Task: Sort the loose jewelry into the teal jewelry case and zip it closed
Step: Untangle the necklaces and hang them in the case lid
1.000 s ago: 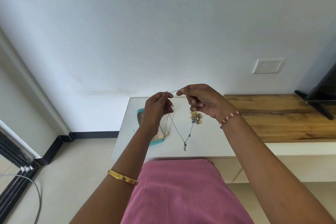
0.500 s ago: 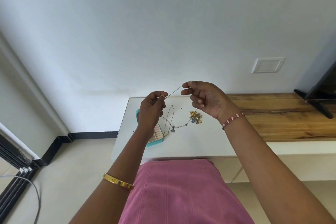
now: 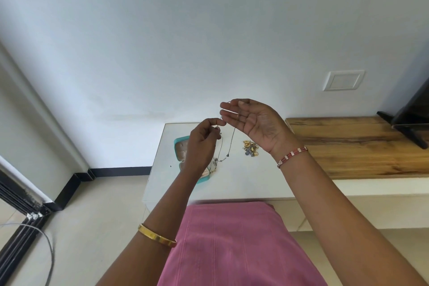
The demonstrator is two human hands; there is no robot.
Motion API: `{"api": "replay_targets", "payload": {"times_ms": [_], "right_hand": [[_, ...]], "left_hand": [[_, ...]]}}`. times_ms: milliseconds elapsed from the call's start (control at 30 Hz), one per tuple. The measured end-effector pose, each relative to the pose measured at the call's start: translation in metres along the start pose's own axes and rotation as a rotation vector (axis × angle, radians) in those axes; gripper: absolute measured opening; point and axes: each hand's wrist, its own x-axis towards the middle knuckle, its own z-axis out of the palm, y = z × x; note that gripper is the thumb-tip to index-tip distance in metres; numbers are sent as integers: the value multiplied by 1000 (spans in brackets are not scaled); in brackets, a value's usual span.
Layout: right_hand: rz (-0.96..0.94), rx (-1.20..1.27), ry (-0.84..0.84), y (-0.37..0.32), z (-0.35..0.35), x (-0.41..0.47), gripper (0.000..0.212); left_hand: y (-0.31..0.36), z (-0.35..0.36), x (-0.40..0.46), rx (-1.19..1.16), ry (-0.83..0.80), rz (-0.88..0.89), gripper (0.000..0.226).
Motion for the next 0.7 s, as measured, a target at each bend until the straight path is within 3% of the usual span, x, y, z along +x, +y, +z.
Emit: {"api": "replay_targets", "payload": {"times_ms": [200, 400, 567, 700], "right_hand": [[-53, -55, -6, 2, 11, -3, 17], [-87, -287, -8, 1, 15, -6, 27], [-143, -751, 53, 4, 9, -7, 35], [-104, -958, 59, 9, 4, -8, 35]], "left_hand": [[2, 7, -4, 202, -54, 20, 22], [3, 9, -7, 253, -59, 40, 21], [9, 4, -6, 124, -94, -23, 31], [10, -2, -2, -75, -102, -76, 33]]}}
